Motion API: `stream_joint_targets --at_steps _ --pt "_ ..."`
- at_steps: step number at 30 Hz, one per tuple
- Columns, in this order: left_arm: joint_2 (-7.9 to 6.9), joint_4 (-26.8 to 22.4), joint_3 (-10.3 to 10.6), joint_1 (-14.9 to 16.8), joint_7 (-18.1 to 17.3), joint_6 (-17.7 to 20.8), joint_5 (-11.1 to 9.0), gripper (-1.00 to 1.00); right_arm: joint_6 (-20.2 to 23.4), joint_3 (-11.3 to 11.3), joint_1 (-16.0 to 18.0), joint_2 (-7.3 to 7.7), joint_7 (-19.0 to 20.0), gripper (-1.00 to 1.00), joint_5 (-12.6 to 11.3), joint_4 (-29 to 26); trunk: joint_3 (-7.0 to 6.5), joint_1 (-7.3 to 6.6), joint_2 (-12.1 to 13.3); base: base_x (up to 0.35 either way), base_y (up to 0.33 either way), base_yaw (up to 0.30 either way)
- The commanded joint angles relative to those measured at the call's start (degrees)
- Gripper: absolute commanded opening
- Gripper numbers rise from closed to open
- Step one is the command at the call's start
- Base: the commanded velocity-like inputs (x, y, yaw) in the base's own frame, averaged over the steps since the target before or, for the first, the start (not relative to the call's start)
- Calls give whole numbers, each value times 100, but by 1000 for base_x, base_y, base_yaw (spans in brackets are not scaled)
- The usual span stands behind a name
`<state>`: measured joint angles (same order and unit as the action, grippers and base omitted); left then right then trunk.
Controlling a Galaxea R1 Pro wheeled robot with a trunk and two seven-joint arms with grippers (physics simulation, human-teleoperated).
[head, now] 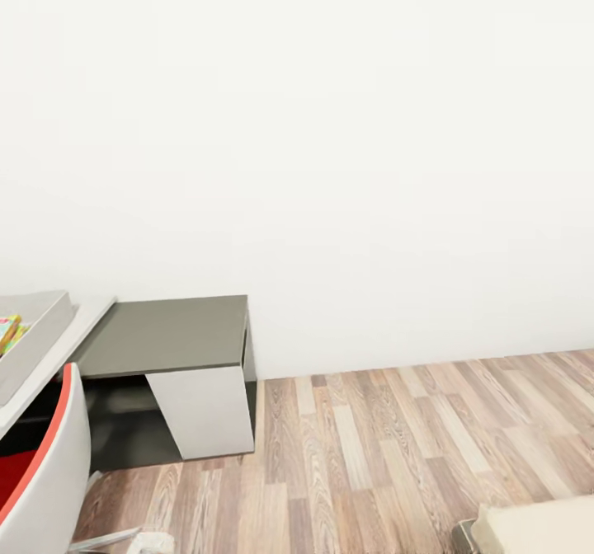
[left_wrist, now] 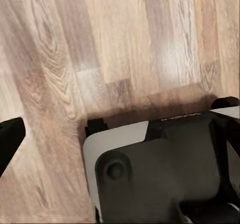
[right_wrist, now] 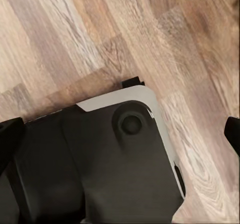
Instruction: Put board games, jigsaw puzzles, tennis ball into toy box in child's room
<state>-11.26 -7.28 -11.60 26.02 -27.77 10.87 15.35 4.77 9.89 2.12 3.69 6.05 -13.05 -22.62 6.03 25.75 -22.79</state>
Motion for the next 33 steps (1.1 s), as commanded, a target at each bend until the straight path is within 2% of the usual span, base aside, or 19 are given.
stream_joint_targets --at_steps 1,2,3,6,7,10,13,16,21,23,29,33 --pt "46 198 -60 -10 447 -105 24 100 -64 -11 2 -2 -59 100 -24 53 17 3 -13 0 0 -232" --pt "80 360 -61 -54 908 -264 20 100 -154 -60 1 -1 -134 100 -7 111 23 3 -13 0 0 -206" --pt "94 418 -61 -92 1134 -344 16 100 -197 -89 0 -1 -167 100 4 146 30 3 -13 0 0 -181" --pt "202 591 -68 -477 2269 -767 -24 100 -514 -319 -1 0 -302 100 68 435 40 3 -13 0 0 -82" --pt "226 615 -74 -625 2518 -902 -35 100 -667 -422 -1 0 -340 100 83 559 41 3 -13 -5 0 -32" --pt "267 646 -95 -995 2862 -1236 -56 100 -1068 -712 -1 -4 -433 100 96 897 44 3 -13 -19 0 -17" --pt "352 656 -106 -1333 2987 -1471 -63 100 -1296 -983 0 -38 -646 100 99 1205 44 3 -13 -7 0 -5" --pt "434 663 -109 -1447 3017 -1532 -61 100 -1343 -1115 -1 -95 -979 100 104 1295 44 3 -13 -2 0 -1" --pt "504 670 -140 -1494 3059 -1538 -118 100 -1359 -1175 -1 -178 -1290 100 108 1330 44 3 -13 0 0 0" --pt "528 676 -196 -1503 3137 -1534 -264 100 -1364 -1183 -1 -194 -1342 100 103 1341 44 3 -13 0 0 0" --pt "605 676 -272 -1585 3432 -1547 -947 100 -1379 -1172 -1 -192 -1398 100 59 1370 44 3 -13 0 0 0" --pt "610 664 -276 -1609 3454 -1548 -1038 100 -1382 -1156 2 -99 -1423 100 60 1419 44 3 -13 0 0 0"
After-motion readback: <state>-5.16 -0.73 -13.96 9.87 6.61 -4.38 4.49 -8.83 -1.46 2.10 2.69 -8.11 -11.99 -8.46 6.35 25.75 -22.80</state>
